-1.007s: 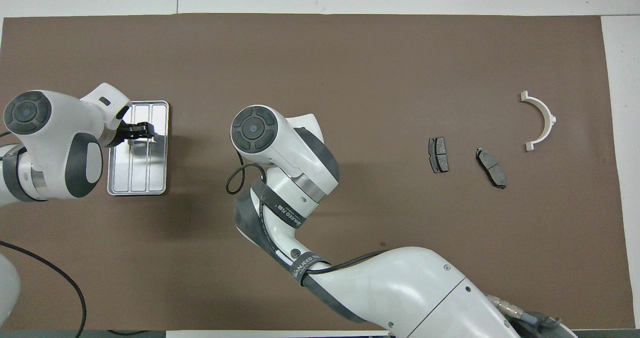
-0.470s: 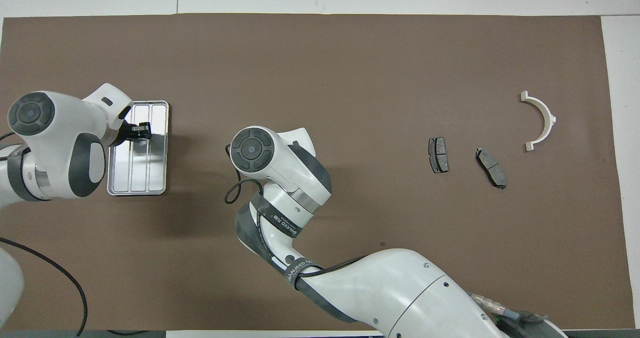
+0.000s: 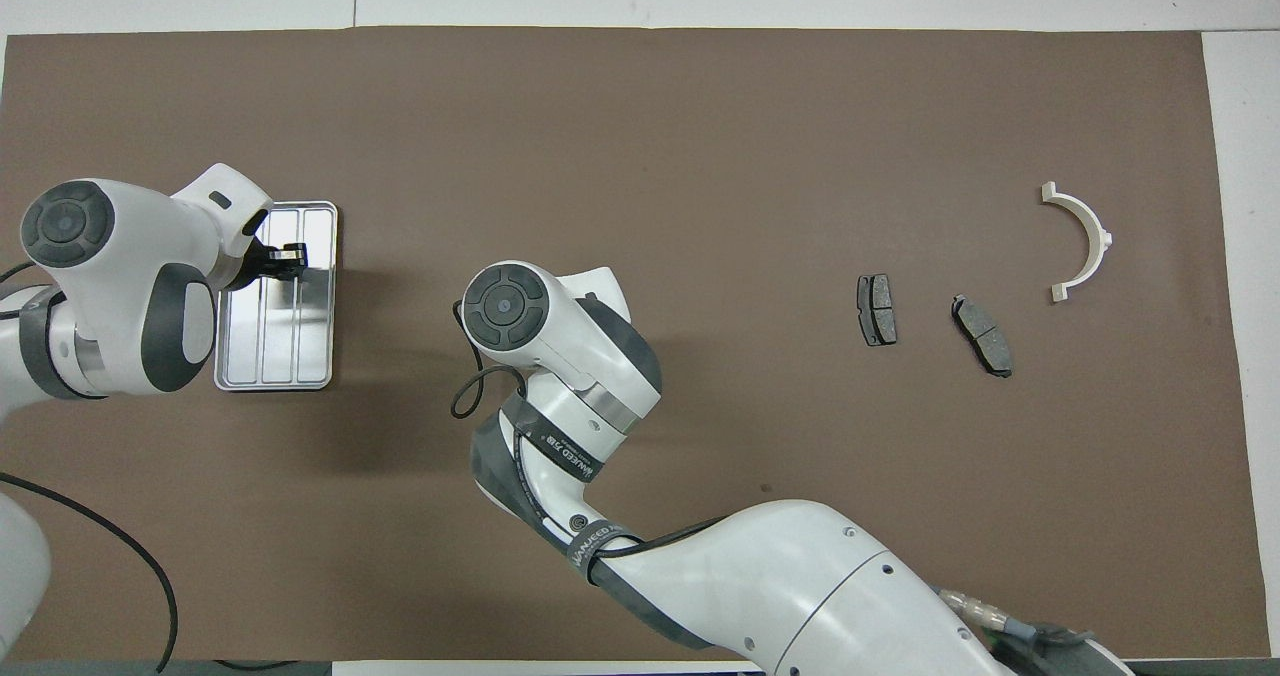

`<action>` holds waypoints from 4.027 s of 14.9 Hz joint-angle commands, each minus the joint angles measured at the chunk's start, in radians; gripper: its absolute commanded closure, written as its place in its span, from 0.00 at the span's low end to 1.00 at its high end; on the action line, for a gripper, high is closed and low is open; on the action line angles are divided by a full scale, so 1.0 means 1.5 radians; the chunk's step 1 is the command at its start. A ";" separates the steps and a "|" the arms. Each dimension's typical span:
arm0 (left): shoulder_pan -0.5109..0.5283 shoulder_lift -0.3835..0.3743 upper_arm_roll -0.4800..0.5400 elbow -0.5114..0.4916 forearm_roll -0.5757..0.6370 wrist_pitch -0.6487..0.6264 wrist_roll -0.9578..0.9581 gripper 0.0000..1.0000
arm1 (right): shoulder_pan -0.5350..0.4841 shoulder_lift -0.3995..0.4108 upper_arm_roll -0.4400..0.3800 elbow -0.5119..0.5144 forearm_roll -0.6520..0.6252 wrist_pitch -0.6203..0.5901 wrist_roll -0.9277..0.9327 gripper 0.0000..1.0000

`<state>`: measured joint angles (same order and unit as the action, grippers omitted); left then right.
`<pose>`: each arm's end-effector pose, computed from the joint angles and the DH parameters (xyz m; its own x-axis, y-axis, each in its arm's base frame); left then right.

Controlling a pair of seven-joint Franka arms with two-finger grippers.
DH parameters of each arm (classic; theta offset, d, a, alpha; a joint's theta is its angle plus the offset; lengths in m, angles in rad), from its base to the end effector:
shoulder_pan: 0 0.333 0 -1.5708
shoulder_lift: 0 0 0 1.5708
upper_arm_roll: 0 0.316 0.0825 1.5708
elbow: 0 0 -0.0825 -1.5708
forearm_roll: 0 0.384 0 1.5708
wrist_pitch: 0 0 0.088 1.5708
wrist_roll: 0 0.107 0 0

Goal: Place bearing gear from tray to pile

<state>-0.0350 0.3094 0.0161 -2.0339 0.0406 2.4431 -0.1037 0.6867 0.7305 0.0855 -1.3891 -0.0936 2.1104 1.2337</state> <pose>0.6055 -0.0117 0.3023 0.9934 0.0525 0.1021 0.0552 -0.9982 -0.0235 0.5348 0.4971 0.2769 0.9069 -0.4209 0.0195 -0.4212 -0.9069 0.0138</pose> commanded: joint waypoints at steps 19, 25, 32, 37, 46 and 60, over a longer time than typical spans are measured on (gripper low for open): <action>-0.134 -0.017 0.007 0.112 -0.037 -0.177 -0.218 1.00 | -0.082 -0.052 0.008 0.031 0.027 -0.123 -0.086 1.00; -0.295 -0.006 0.008 0.105 0.002 -0.162 -0.485 1.00 | -0.250 -0.161 0.008 0.033 0.029 -0.266 -0.409 1.00; -0.410 0.052 0.007 0.110 0.044 -0.092 -0.675 1.00 | -0.453 -0.173 0.007 -0.020 0.031 -0.185 -0.804 1.00; -0.423 0.057 0.003 0.097 0.041 -0.063 -0.690 1.00 | -0.507 -0.145 0.007 -0.107 0.029 -0.029 -0.871 1.00; -0.424 0.055 0.006 0.079 0.044 -0.047 -0.683 0.19 | -0.527 -0.071 0.007 -0.107 0.020 0.081 -0.889 1.00; -0.099 -0.121 0.013 0.195 0.052 -0.344 -0.093 0.10 | -0.474 -0.149 0.004 -0.095 0.012 -0.040 -0.842 0.00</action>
<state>-0.2452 0.1673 0.0450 -1.7724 0.1075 2.0195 -0.3676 -0.0519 0.5700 0.0866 -1.5252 -0.0625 2.1189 -0.0660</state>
